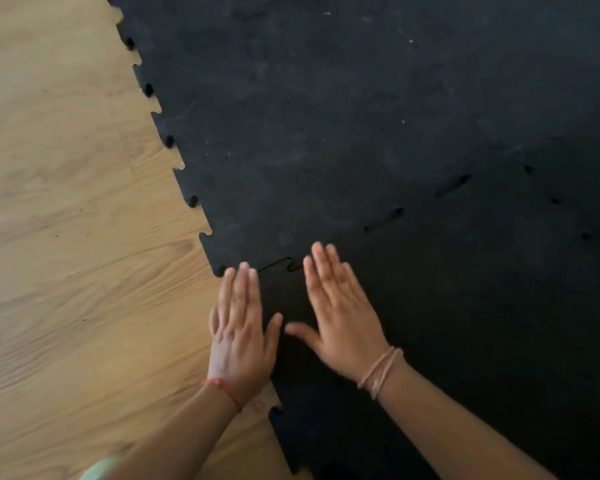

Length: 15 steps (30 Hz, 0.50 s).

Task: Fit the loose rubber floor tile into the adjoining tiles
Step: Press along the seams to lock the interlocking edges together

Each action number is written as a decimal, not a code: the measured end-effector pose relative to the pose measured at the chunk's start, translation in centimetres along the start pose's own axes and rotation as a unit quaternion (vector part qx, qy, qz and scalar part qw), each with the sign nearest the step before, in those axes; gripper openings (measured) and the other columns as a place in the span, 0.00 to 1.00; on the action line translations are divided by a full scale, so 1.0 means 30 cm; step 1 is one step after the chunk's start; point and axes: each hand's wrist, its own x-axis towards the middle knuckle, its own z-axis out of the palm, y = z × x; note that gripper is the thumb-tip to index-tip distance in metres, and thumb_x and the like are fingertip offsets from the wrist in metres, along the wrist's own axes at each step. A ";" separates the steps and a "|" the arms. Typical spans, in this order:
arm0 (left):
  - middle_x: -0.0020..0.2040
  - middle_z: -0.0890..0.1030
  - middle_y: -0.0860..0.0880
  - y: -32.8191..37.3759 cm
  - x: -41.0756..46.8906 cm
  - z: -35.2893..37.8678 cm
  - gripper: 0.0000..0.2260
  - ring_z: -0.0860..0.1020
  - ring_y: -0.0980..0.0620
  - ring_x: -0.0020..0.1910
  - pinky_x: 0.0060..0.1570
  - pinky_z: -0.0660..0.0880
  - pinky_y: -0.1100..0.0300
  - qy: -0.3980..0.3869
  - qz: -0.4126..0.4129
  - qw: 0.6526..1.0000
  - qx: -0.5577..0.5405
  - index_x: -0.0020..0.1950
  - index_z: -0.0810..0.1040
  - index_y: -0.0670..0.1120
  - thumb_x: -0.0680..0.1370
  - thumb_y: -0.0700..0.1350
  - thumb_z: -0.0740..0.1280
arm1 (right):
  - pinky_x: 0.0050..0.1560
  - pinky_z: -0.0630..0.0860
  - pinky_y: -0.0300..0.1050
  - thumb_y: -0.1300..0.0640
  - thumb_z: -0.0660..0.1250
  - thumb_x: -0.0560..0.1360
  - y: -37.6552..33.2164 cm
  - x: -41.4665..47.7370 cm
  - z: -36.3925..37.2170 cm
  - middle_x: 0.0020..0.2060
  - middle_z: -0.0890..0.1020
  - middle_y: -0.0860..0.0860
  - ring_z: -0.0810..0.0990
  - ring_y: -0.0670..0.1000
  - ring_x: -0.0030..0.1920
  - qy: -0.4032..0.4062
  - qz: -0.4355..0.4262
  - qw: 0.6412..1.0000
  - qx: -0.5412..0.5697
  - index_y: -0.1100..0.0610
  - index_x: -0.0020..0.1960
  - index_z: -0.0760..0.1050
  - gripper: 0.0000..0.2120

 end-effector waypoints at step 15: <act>0.71 0.62 0.43 -0.044 0.014 -0.036 0.26 0.62 0.43 0.70 0.69 0.49 0.56 -0.122 0.174 0.967 0.139 0.70 0.61 0.40 0.76 0.52 0.52 | 0.64 0.23 0.49 0.32 0.56 0.71 0.003 0.016 -0.028 0.60 0.19 0.55 0.18 0.55 0.62 -0.209 -0.022 0.975 -0.070 0.58 0.64 0.20 0.51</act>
